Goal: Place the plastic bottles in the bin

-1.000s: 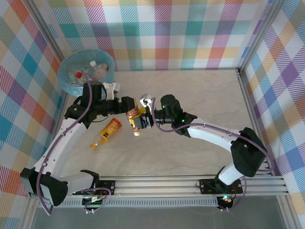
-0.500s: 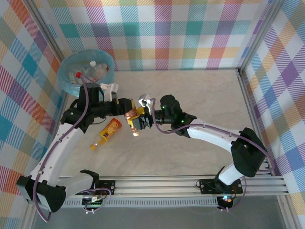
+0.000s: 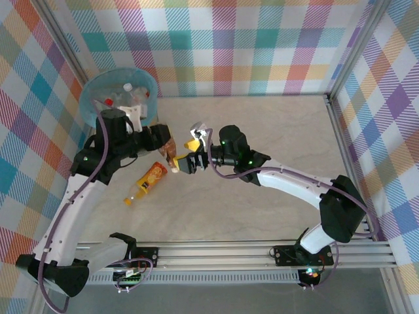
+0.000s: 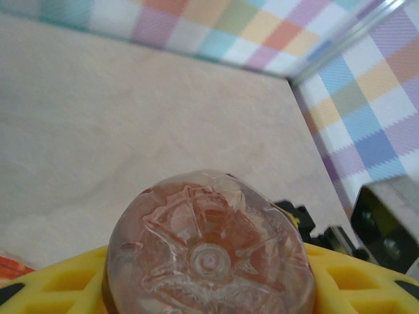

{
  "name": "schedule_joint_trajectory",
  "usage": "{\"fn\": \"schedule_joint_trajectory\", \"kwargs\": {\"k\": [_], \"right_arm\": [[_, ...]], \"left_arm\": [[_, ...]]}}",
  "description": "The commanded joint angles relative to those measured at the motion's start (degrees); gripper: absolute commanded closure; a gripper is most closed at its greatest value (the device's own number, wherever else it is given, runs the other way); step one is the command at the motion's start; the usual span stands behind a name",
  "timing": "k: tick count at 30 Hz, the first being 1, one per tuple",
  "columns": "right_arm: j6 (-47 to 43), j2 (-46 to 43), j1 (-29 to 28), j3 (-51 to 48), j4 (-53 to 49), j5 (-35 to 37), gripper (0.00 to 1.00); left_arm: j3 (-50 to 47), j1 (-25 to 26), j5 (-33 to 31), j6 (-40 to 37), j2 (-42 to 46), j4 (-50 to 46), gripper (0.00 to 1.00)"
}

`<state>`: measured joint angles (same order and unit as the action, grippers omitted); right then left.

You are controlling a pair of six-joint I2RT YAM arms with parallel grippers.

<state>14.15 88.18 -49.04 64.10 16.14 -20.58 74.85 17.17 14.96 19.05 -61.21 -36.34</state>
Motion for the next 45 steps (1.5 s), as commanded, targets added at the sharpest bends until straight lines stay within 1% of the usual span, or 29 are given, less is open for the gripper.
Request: {"fn": "schedule_joint_trajectory", "kwargs": {"k": [1, 3, 6, 10, 15, 19, 21, 23, 26, 29, 32, 33, 35, 36, 37, 41, 43, 45], "right_arm": [[-1.49, -1.00, 0.26, 2.93, -1.66, 2.16, 0.13], [-2.03, -1.07, 0.26, 3.77, -2.45, 2.47, 0.13], [-2.72, -0.90, 0.26, 4.78, -2.94, 2.43, 0.13], [-3.32, -0.41, 0.26, 6.04, -3.62, 2.03, 0.13], [-3.92, -1.15, 0.26, 6.07, -4.86, 2.03, 0.13], [-4.60, -2.46, 0.26, 5.19, -6.12, 2.03, 0.13], [-4.62, -3.05, 0.27, 4.55, -6.46, 2.25, 0.13], [-4.42, -3.52, 0.26, 3.78, -6.34, 2.30, 0.13], [-3.74, -3.89, 0.26, 2.78, -5.88, 2.45, 0.13], [-3.04, -3.81, 0.26, 2.44, -5.91, 2.25, 0.13], [-2.64, -3.81, 0.25, 2.13, -5.77, 1.95, 0.13], [-2.62, -3.89, 0.26, 2.02, -5.78, 1.86, 0.13], [-2.35, -4.04, 0.26, 1.83, -5.75, 1.77, 0.13], [-2.28, -3.98, 0.26, 1.76, -5.76, 1.68, 0.13], [-1.98, -4.06, 0.26, 1.67, -5.77, 1.60, 0.13], [-1.53, -4.07, 0.26, 1.51, -5.51, 1.42, 0.13], [-1.30, -4.07, 0.21, 1.47, -5.34, 1.25, 0.13], [-0.94, -3.98, 0.26, 1.56, -5.26, 1.07, 0.13]], "left_arm": [[7.59, -0.02, -11.53, -4.16, 0.22, -1.55, 0.57], [12.46, -0.59, -16.02, -6.22, -1.64, -2.56, 0.58], [21.64, -2.60, -21.48, -9.17, -6.87, -4.36, 0.59], [31.27, -8.28, -21.53, -10.79, -14.55, -3.85, 0.59], [37.56, -14.09, -20.20, -11.12, -22.98, -2.12, 0.59], [39.58, -19.25, -18.31, -10.54, -27.67, 0.46, 0.59], [39.67, -21.03, -15.04, -9.33, -29.71, 1.48, 0.60], [39.61, -21.56, -12.29, -8.69, -31.44, 1.47, 0.59], [39.13, -21.56, -5.53, -8.88, -33.47, 0.85, 0.57], [37.23, -21.56, -1.59, -8.74, -34.06, 0.65, 0.56], [34.40, -21.56, -1.46, -9.87, -33.63, 0.66, 0.52], [33.82, -21.56, -1.52, -10.68, -33.41, 0.29, 0.48], [33.36, -21.56, -1.34, -12.05, -32.77, -0.44, 0.35], [33.26, -21.56, -1.62, -12.40, -32.37, -0.50, 0.27], [33.17, -21.56, -1.91, -12.58, -31.86, -0.42, 0.23], [34.29, -21.56, -2.48, -13.12, -30.59, -0.13, 0.18], [35.79, -21.52, -2.89, -13.33, -30.71, -0.78, 0.18], [37.13, -21.56, -3.32, -13.68, -31.17, -1.42, 0.20]]}}
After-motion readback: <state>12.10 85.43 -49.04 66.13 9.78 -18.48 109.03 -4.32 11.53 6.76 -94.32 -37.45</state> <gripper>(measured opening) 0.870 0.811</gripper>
